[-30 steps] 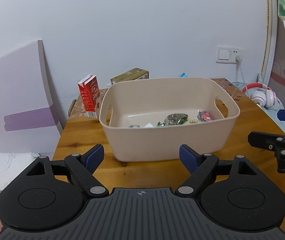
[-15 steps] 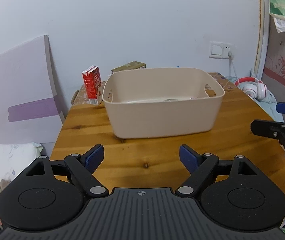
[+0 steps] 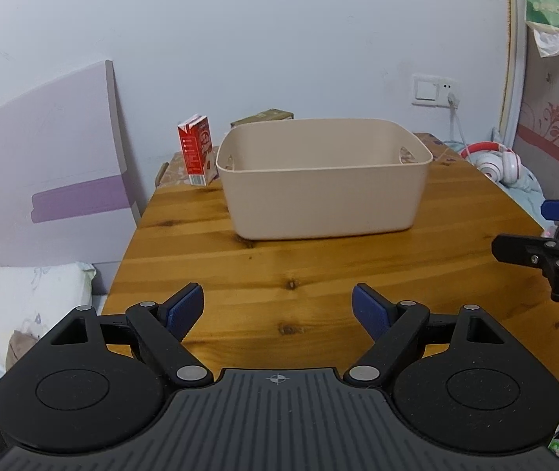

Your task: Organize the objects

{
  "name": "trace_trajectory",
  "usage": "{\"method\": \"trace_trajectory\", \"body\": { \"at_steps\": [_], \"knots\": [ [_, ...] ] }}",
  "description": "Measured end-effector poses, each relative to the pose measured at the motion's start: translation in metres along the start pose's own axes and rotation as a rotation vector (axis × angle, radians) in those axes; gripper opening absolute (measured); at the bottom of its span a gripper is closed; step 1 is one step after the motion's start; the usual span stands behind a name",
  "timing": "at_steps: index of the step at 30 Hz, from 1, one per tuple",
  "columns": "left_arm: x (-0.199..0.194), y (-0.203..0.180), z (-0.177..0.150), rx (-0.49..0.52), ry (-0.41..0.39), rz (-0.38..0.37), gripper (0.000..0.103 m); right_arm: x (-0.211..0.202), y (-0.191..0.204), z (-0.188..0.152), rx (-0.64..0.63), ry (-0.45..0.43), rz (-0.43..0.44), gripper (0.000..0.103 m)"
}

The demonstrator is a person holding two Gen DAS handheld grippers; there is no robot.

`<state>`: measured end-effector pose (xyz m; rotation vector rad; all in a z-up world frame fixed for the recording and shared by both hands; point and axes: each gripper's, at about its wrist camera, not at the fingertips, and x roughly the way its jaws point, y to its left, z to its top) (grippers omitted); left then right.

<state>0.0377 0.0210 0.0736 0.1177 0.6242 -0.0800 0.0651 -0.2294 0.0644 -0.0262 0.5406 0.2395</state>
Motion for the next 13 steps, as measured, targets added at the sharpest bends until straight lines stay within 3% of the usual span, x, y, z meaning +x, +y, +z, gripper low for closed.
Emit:
{"method": "trace_trajectory", "body": {
  "at_steps": [13],
  "knots": [
    [-0.0091,0.0036,-0.0064,-0.037,-0.002,-0.005,0.090,-0.0025,-0.0064,-0.0070,0.034,0.011,0.034,0.103]
  ]
}}
